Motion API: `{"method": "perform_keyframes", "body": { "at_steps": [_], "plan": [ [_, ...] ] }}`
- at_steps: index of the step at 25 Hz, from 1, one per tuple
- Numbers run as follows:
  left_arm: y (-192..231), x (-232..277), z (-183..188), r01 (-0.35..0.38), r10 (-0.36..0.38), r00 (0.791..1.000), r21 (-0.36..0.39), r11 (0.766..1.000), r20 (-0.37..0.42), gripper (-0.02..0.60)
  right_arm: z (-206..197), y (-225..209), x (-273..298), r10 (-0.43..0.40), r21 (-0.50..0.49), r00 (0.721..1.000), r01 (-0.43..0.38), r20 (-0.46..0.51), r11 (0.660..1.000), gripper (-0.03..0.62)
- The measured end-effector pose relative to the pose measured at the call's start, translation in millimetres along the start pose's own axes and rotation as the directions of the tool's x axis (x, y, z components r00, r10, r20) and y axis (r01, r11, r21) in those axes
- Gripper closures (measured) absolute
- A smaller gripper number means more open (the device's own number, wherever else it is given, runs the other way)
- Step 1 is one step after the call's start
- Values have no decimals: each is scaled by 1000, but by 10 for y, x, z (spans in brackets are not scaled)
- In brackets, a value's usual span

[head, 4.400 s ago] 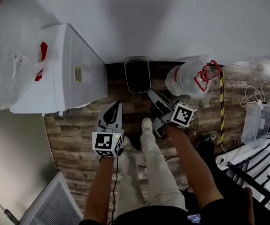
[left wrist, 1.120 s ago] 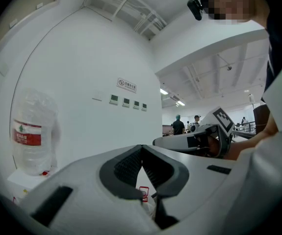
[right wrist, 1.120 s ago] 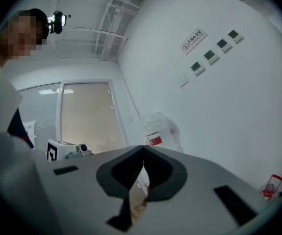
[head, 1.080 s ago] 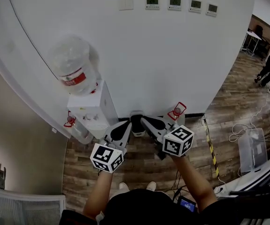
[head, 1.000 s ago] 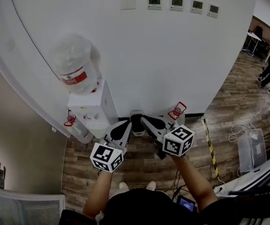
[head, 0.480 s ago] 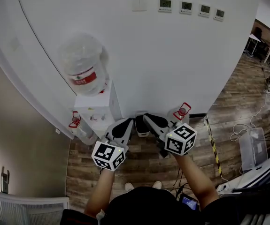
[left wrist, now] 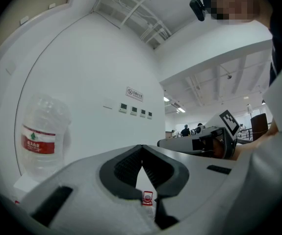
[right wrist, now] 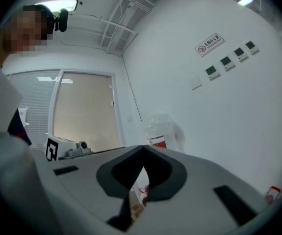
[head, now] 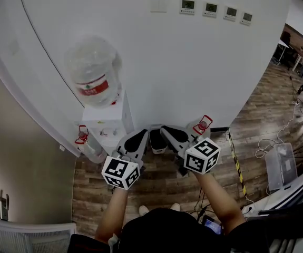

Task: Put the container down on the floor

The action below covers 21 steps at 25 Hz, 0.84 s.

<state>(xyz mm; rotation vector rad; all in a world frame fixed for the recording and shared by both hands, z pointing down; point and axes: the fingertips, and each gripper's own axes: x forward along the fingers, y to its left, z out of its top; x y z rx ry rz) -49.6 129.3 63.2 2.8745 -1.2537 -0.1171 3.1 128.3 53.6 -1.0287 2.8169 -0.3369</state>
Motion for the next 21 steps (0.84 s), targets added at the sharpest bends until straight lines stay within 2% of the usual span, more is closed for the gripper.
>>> {"method": "perform_keyframes", "body": {
  "at_steps": [21],
  "plan": [
    [96, 34, 44, 8, -8, 1000, -16, 1000, 16, 563, 25, 23, 95, -2, -18, 1000, 2, -8, 1000, 565]
  ]
}}
